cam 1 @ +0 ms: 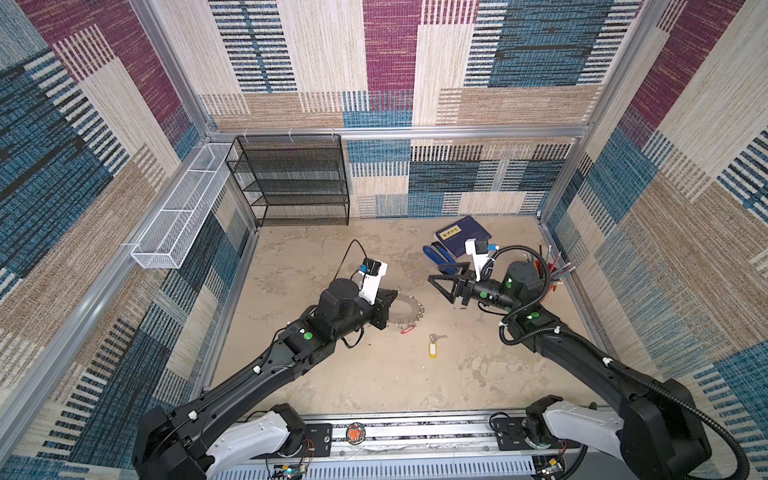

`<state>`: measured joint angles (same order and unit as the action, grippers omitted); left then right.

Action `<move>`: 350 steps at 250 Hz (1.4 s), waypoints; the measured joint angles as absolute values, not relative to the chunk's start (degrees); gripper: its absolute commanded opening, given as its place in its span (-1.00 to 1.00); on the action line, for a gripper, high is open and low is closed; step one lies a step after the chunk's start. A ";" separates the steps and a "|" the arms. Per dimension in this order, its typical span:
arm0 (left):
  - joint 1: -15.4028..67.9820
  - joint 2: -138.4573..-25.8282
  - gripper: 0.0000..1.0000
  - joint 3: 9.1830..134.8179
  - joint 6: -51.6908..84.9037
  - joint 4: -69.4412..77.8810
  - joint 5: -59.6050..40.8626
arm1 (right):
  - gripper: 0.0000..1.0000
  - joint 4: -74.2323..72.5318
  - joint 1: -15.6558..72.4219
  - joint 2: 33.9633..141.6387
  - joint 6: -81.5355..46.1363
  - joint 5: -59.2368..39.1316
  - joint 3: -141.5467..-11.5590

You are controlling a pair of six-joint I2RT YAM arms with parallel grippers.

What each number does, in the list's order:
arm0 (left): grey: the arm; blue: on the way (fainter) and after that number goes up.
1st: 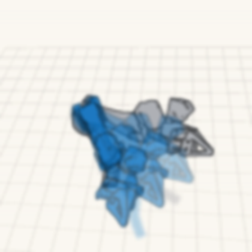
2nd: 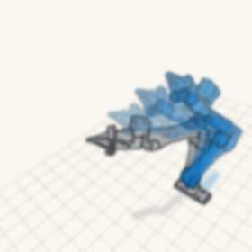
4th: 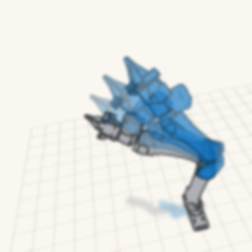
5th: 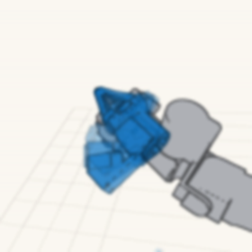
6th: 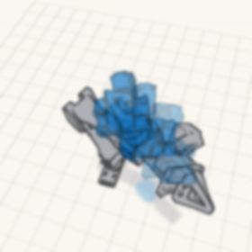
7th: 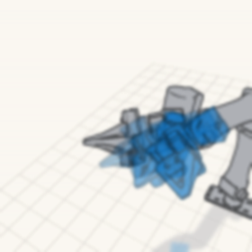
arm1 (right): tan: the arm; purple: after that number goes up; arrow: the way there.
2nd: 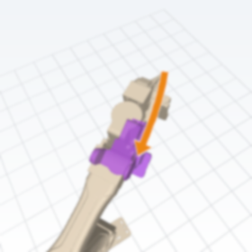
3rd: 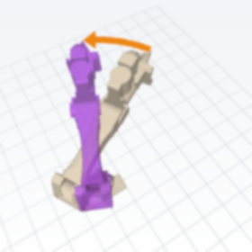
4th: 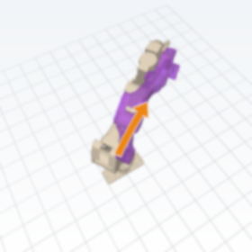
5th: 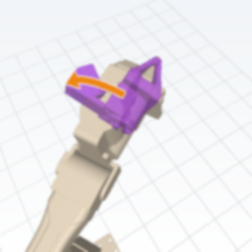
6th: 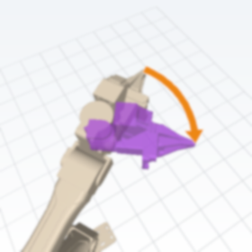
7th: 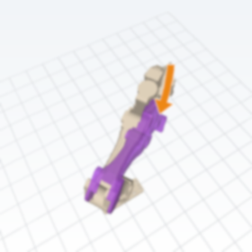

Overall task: Put the keys on the keyring
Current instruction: 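Lift the plate with the left gripper toward the right gripper while the right gripper approaches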

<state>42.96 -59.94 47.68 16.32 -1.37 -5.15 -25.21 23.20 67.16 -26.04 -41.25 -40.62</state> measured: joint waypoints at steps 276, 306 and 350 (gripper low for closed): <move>42.35 -57.74 -1.00 28.91 16.51 46.41 -14.00 | -0.34 -25.76 30.79 74.13 -21.56 -52.77 -49.60; 42.26 -58.13 -1.00 28.75 16.36 47.31 -15.35 | -0.49 -25.85 31.11 74.81 -21.34 -53.63 -50.59; 42.13 -58.70 -1.00 28.23 16.34 48.16 -15.33 | -0.73 -25.82 31.51 75.57 -21.15 -54.72 -51.05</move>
